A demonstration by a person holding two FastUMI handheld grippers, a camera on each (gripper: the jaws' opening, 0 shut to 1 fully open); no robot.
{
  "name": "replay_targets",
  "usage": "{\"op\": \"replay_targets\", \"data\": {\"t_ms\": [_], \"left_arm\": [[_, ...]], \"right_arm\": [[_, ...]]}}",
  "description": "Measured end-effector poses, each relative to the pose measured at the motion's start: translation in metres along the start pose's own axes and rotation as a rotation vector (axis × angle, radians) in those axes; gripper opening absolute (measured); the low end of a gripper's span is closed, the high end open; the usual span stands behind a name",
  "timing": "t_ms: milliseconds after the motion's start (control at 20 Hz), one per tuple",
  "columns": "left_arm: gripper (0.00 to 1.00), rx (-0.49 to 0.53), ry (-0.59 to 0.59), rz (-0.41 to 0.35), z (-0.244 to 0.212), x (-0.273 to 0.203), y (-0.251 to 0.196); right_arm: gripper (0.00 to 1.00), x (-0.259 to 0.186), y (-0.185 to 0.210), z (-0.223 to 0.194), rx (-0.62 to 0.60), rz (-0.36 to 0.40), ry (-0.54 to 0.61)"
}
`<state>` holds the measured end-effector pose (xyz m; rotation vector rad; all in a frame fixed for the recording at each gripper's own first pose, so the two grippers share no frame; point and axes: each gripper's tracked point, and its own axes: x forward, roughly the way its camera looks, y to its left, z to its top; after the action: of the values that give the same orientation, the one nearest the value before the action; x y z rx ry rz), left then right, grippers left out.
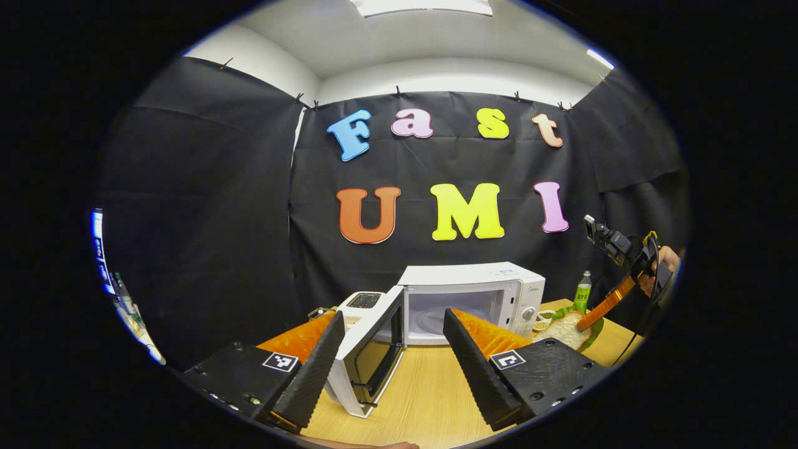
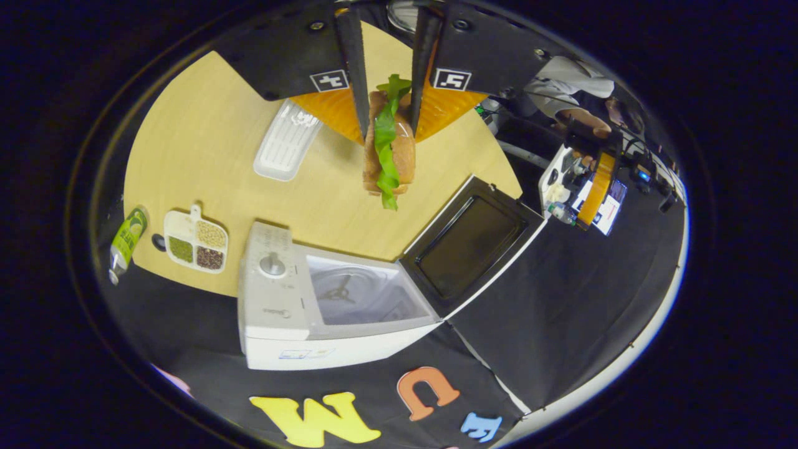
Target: Open the microwave oven with the left hand, put the food in, and close the microwave oven.
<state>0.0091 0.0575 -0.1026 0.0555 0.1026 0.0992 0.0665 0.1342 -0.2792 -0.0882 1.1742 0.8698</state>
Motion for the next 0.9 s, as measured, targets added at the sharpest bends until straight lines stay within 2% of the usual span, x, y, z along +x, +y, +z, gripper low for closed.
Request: {"op": "replay_targets", "data": {"t_ms": [250,300,350,500,550,600,750,900], "left_arm": [[0.95,-0.040,0.005,-0.007,-0.009,-0.006,0.014],[0.96,-0.034,0.005,0.008,-0.011,-0.006,0.020],[0.96,-0.026,0.005,0.019,-0.014,-0.006,0.025],[0.95,-0.035,0.002,-0.001,-0.021,-0.004,0.023],[0.95,-0.043,0.012,-0.012,-0.026,-0.002,0.023],[0.95,-0.051,0.023,-0.014,-0.030,0.001,0.025],[0.95,-0.062,0.025,-0.026,-0.034,0.003,0.026],[0.95,-0.093,-0.016,-0.063,-0.036,0.007,0.024]], "right_arm": [[0.36,0.051,0.020,0.028,-0.113,-0.158,-0.069],[0.28,0.060,0.023,0.032,-0.129,-0.193,-0.087],[0.36,0.067,0.025,0.039,-0.141,-0.232,-0.118],[0.36,0.087,0.025,0.060,-0.164,-0.344,-0.229],[0.28,0.092,0.026,0.070,-0.162,-0.366,-0.270],[0.36,0.097,0.029,0.079,-0.157,-0.377,-0.313],[0.36,0.109,0.034,0.116,-0.176,-0.395,-0.470],[0.36,0.121,0.030,0.144,-0.209,-0.457,-0.583]]}}
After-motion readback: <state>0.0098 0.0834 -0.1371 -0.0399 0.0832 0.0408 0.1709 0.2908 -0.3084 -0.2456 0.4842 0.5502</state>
